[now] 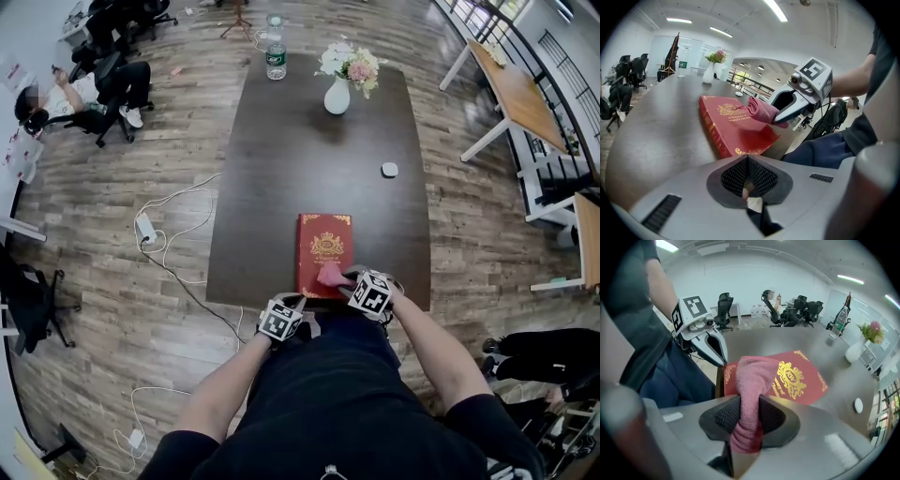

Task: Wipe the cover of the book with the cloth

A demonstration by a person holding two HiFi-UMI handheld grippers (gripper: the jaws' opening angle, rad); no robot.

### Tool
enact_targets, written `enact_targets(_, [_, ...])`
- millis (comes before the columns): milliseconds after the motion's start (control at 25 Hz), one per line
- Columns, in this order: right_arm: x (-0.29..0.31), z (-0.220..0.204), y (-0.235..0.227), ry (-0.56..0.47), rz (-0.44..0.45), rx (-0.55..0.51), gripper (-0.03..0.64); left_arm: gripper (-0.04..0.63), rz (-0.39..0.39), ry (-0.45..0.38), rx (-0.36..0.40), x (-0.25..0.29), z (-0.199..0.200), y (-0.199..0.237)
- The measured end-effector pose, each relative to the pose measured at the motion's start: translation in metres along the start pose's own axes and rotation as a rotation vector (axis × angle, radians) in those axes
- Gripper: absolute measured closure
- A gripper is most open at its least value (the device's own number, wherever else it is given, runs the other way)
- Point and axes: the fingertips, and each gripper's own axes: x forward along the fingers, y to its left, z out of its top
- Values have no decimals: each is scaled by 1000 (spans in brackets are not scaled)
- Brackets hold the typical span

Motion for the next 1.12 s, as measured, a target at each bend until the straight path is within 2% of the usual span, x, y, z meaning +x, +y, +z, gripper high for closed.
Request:
enact_targets(240, [24, 49, 30, -25, 78, -89, 505, 600, 26, -19, -45, 0, 0, 2])
enact_targets(400, [40, 66, 41, -29, 109, -124, 503, 600, 38, -17, -66, 1, 0, 0])
enact_targets(880, [74, 82, 55, -37, 185, -173, 503, 600, 110, 2, -112, -2, -1, 4])
enact_targets(1120, [75, 83, 56, -78, 235, -164, 505, 600, 164, 22, -146, -4, -2, 5])
